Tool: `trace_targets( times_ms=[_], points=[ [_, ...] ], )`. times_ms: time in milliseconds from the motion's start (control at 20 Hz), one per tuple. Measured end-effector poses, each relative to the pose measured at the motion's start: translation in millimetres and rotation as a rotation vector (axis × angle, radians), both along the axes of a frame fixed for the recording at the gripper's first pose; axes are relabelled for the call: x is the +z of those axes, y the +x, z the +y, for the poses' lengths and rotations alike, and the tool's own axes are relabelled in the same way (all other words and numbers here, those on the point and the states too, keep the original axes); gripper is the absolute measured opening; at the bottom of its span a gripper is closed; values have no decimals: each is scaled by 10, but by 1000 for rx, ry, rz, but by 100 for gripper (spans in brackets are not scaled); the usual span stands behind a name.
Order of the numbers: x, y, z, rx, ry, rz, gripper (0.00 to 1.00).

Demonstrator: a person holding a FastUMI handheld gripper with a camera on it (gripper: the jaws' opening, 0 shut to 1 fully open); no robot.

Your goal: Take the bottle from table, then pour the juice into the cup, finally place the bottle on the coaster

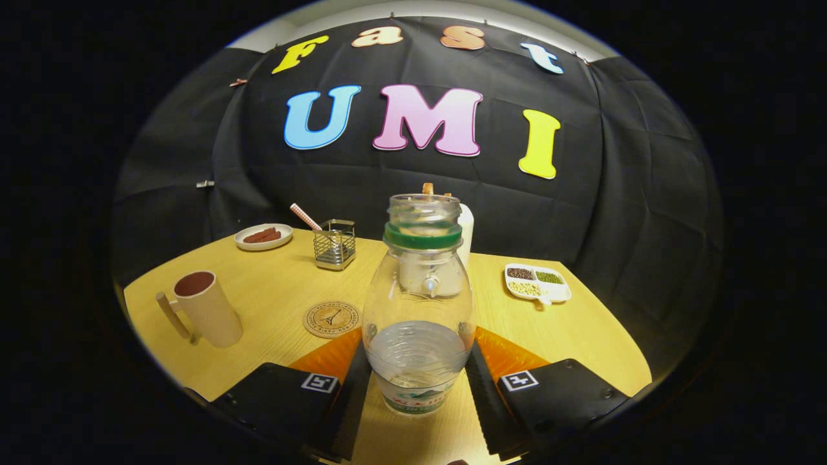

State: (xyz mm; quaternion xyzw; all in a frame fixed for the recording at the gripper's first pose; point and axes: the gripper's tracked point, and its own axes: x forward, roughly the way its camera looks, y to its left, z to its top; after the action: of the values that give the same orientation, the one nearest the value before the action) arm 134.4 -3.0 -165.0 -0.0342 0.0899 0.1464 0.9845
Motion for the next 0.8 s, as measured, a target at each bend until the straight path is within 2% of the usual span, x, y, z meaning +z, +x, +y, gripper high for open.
trace_targets(
  times_ms=[400,550,800],
  points=[
    [410,-70,213,102,-156,-47,70],
    [640,-66,213,93,-224,-71,70],
    [927,-9,165,43,-441,-130,70]
  ],
)
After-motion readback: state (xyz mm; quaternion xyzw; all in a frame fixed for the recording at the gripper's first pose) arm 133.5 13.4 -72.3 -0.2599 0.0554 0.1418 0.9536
